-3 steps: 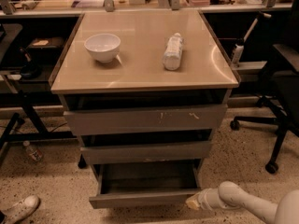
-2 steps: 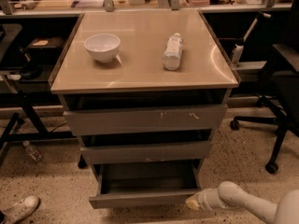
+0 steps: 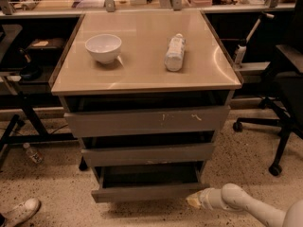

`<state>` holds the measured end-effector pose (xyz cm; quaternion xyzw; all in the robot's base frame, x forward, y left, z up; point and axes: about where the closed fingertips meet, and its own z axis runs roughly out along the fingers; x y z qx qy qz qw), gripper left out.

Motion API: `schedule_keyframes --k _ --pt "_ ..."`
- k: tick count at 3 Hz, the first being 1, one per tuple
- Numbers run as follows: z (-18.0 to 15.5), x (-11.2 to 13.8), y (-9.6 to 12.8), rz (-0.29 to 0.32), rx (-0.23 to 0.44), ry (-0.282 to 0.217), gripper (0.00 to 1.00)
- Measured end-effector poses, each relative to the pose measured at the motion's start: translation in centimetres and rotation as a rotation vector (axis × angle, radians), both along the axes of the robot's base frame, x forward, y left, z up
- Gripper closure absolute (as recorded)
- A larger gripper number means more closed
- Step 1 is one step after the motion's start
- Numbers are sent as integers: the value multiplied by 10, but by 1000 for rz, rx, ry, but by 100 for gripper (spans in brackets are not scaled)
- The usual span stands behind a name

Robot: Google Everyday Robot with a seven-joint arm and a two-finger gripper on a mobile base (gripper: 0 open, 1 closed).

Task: Close bottom drawer

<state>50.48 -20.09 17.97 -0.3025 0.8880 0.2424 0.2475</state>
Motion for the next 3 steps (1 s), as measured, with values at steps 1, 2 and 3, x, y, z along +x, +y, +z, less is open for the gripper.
schedule_keyframes --k 1,2,3 --pt "-2 30 4 -39 19 -58 100" --pt "-5 56 3 -79 25 -103 100" --pt "-5 56 3 -80 26 -103 100"
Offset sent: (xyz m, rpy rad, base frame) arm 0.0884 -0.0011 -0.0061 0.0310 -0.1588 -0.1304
